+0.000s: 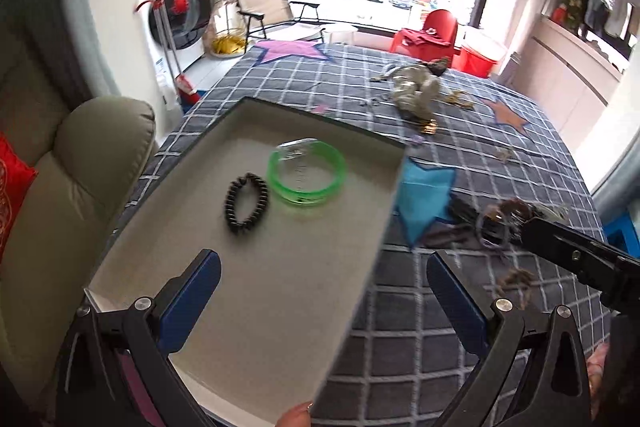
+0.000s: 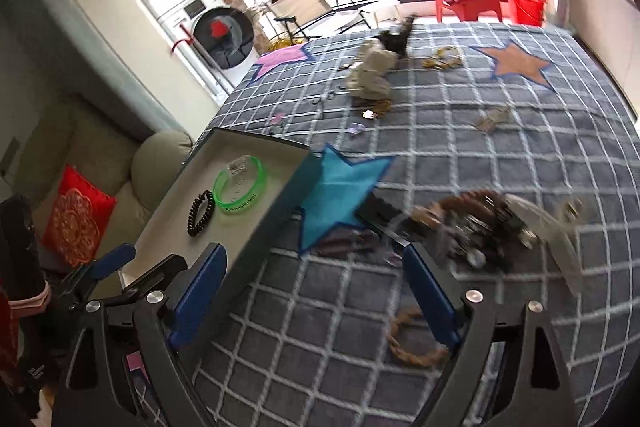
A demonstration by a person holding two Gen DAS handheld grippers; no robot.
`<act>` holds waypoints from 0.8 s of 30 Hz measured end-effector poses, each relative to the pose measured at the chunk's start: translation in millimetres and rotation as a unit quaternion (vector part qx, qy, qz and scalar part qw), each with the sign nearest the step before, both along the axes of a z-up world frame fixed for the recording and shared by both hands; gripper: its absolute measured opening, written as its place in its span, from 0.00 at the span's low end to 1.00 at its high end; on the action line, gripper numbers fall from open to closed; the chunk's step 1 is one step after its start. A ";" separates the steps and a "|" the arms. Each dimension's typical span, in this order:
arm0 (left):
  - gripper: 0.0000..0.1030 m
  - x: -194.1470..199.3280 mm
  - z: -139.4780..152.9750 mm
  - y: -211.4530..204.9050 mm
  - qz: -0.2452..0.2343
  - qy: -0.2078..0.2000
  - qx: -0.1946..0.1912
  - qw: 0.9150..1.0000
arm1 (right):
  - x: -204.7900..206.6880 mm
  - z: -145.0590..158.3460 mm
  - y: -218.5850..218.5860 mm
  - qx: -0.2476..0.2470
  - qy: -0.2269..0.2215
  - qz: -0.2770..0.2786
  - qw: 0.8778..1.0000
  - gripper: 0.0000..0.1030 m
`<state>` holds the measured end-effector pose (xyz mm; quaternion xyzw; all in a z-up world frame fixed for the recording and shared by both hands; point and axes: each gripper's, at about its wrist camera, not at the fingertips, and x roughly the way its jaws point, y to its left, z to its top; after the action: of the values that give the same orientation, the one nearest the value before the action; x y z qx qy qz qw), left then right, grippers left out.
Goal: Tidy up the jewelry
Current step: 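Move both tools back over the braided tan bracelet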
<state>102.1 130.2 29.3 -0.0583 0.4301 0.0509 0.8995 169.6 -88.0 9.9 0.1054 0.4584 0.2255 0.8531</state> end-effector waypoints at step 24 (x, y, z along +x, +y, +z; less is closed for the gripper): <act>1.00 -4.4 -34.5 -103.0 -0.096 0.043 -0.012 0.994 | -37.3 -37.3 -155.5 -0.054 0.041 -0.128 0.989 1.00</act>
<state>97.6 27.2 -5.2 -0.0254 0.4724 -0.0390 0.8802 132.4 -243.5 -27.5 0.1265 0.4872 0.0845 0.8600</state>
